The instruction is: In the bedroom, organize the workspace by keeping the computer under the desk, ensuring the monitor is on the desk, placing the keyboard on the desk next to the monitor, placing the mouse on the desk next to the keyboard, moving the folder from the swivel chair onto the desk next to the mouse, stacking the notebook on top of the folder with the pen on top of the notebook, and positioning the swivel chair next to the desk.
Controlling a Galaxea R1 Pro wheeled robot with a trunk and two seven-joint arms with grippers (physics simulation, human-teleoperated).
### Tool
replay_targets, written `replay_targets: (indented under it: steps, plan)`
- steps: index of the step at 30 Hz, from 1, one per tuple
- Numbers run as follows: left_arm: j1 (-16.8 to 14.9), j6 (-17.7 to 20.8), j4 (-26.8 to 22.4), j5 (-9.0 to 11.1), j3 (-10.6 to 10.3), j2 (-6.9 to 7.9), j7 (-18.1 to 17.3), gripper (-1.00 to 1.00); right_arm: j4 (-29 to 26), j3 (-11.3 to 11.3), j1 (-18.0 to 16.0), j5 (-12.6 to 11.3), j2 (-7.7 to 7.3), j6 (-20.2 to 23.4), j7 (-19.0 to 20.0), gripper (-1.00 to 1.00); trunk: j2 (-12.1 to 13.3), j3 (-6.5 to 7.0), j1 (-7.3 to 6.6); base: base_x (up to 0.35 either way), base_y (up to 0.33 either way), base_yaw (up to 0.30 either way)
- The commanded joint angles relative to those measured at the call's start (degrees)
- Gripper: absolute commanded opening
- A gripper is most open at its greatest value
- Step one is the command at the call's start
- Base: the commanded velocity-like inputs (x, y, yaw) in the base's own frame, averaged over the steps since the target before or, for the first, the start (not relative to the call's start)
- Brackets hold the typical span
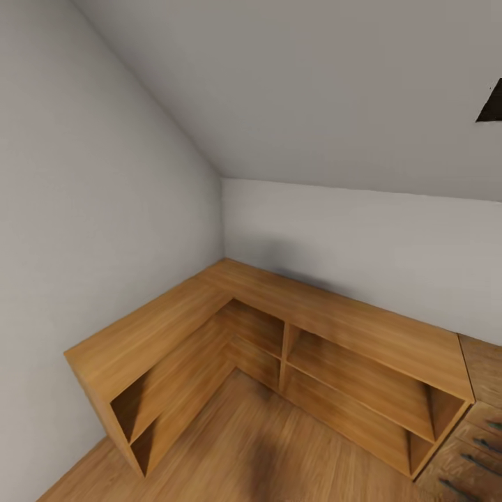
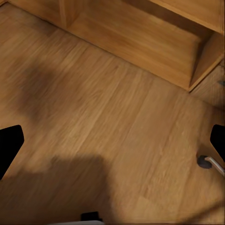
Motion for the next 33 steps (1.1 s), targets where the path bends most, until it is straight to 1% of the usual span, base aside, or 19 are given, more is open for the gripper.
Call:
replay_targets:
  steps: [1, 11, 15, 26, 33]
  plan:
    - [0.0, -0.1, 0.0, 0.2, -0.5, -0.01, 0.4, 1.00, 0.1, 0.5, -0.1, -0.2, 0.04, -0.1, -0.3, 1.00, -0.1, -0.13, 0.04, 0.000, 0.000, -0.266]
    - [0.0, 0.0, 0.0, 0.0, -0.6, -0.05, 0.3, 1.00, 0.1, 0.5, -0.1, -0.2, 0.04, 0.0, -0.4, 1.00, -0.1, -0.27, 0.04, 0.017, 0.000, -0.257]
    - [0.0, 0.0, 0.0, -0.1, -0.6, -0.06, -0.1, 1.00, 0.1, 0.5, -0.1, -0.2, 0.01, 0.0, -0.4, 1.00, -0.1, -0.49, 0.04, 0.238, 0.000, -0.207]
    - [0.0, 0.0, 0.0, -0.1, -0.7, -0.04, -0.2, 1.00, 0.1, 0.4, -0.1, -0.2, -0.05, 0.1, -0.4, 1.00, -0.1, -1.24, 0.04, 0.319, 0.000, -0.169]
    - [0.0, 0.1, 0.0, -0.1, -0.7, -0.01, -0.2, 1.00, 0.1, 0.4, -0.1, -0.2, -0.05, 0.1, -0.4, 1.00, -0.1, -1.65, 0.04, 0.097, 0.000, -0.187]
